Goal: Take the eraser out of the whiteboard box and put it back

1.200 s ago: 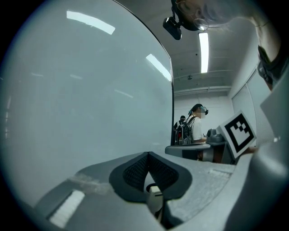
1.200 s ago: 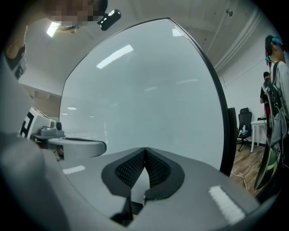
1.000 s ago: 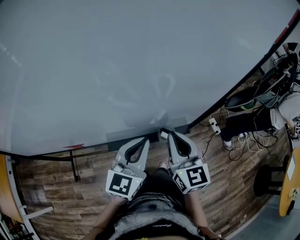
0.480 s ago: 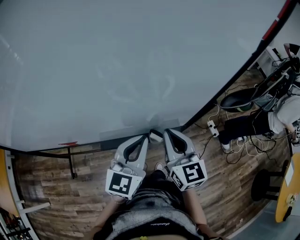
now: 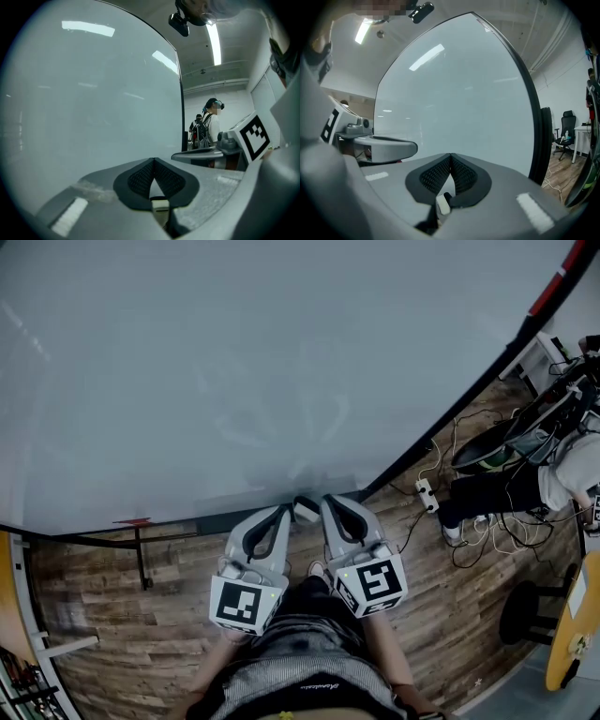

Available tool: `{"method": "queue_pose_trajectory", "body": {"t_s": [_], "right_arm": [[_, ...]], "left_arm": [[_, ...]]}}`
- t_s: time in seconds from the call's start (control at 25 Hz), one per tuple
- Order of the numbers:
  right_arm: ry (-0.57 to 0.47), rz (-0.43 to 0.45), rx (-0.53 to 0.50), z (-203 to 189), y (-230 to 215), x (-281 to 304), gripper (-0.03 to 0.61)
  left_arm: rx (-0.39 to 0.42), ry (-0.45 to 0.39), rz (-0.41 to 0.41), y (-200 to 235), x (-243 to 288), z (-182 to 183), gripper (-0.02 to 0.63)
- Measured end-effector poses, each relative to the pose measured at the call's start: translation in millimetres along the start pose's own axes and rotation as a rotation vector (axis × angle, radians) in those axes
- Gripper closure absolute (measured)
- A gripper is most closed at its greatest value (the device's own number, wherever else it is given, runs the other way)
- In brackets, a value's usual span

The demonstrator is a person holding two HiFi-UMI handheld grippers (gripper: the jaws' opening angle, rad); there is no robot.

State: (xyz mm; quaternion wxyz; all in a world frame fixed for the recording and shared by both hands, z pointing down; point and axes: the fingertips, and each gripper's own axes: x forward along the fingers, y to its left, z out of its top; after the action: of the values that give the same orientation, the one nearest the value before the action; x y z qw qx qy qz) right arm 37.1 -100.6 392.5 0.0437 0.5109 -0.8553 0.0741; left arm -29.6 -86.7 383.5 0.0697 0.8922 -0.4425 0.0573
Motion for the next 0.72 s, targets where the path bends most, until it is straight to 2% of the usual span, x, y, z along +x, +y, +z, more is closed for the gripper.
{"method": "queue_pose_trajectory", "body": {"t_s": [0.72], "right_arm": [[0.153, 0.007, -0.050, -51.6, 14.3, 14.6, 0.575]], "left_arm": [[-0.023, 0.045, -0.024, 7.7, -7.9, -13.7, 0.612]]}}
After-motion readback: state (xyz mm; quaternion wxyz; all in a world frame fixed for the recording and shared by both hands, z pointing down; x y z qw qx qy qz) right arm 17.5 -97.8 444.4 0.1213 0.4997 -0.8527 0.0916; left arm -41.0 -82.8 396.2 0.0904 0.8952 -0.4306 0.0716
